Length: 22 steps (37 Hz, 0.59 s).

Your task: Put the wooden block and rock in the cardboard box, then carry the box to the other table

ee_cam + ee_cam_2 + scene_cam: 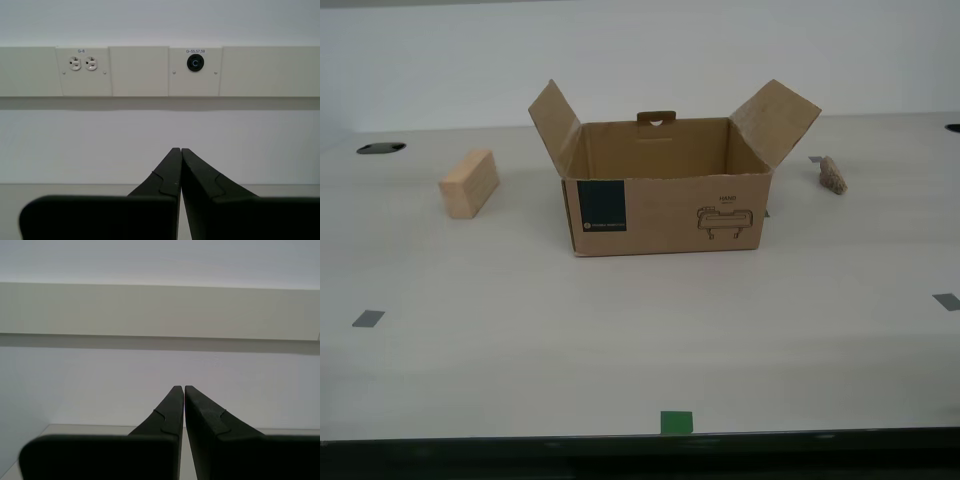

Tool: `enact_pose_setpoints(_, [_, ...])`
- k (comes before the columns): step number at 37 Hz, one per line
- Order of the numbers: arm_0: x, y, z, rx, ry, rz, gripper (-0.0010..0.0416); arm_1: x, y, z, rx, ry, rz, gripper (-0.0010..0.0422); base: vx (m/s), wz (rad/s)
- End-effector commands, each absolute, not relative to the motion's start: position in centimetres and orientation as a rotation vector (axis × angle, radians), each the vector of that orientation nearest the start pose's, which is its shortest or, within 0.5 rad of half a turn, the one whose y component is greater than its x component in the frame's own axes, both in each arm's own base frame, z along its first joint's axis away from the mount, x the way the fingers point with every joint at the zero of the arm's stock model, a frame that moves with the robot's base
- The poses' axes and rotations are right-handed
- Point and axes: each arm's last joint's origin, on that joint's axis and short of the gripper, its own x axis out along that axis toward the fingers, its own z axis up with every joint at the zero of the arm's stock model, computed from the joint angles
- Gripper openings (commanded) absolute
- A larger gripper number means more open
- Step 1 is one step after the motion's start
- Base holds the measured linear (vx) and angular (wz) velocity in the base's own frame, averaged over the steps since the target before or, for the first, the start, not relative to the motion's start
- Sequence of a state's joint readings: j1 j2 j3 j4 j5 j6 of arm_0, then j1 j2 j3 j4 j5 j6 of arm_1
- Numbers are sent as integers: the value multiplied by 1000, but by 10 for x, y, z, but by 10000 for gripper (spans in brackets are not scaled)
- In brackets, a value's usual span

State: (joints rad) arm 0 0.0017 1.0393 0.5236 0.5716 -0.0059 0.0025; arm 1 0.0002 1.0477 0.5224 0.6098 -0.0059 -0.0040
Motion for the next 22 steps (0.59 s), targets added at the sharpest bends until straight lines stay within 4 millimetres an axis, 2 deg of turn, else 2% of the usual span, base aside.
enact_pose_setpoints(1, [225, 1, 268, 2, -60, 8, 0, 227, 0, 270, -3, -91, 6, 0, 0, 0])
enact_pose_setpoints(22, [225, 1, 268, 2, -60, 8, 0, 227, 0, 270, -3, -91, 6, 0, 0, 0])
